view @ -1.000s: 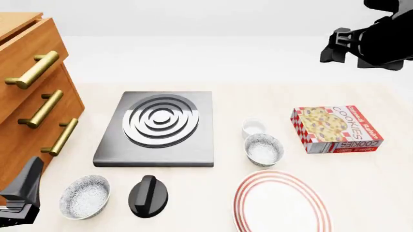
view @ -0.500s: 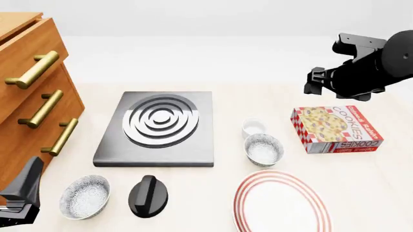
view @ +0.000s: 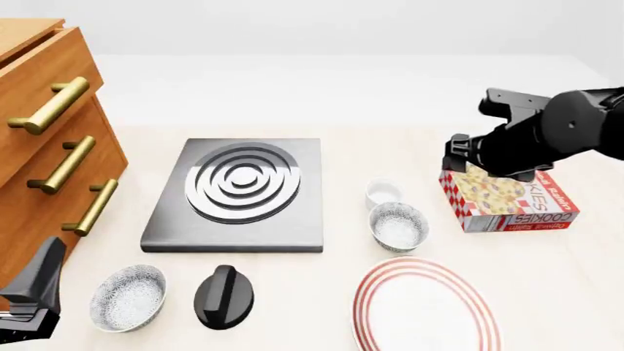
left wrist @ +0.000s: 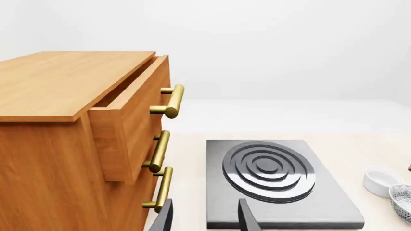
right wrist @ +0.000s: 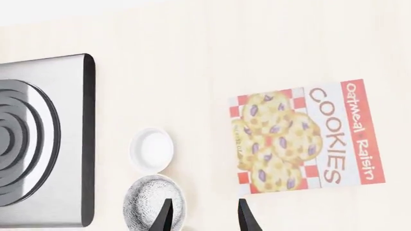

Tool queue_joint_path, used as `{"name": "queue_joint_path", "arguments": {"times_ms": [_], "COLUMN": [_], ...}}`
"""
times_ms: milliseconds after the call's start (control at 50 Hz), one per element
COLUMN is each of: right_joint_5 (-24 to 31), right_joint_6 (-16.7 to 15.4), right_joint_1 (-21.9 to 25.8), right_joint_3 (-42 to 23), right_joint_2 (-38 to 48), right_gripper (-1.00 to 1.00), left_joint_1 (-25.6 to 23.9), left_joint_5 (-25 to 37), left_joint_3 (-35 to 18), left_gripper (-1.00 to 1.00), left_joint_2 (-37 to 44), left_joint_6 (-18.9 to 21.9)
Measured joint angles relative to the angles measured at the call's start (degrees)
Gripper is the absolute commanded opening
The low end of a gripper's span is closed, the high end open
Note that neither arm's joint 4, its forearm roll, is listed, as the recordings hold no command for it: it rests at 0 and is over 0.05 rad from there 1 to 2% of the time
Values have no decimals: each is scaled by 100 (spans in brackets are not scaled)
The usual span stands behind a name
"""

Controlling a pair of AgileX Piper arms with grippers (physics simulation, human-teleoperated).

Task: Pick the akita bowl between the plate and the ramekin and place it on the plate.

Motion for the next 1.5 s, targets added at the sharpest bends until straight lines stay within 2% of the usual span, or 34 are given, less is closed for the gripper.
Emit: {"name": "queue_joint_path", "arguments": {"times_ms": [360,620,1500], "right_joint_5": [-335,-812,-1409], "right_joint_6": [410,756,1202], "right_joint_1": [195,453,757], "right_joint_3": [180,489,1180], "right_joint_2": [281,628,939], "right_gripper": [100,100,100], "left_joint_1": [0,0,0], "left_joint_5": [0,0,0], "left_joint_3": [0,0,0], "left_gripper": [100,100,100], "left_joint_2": [0,0,0], "left_joint_6": [0,0,0]}}
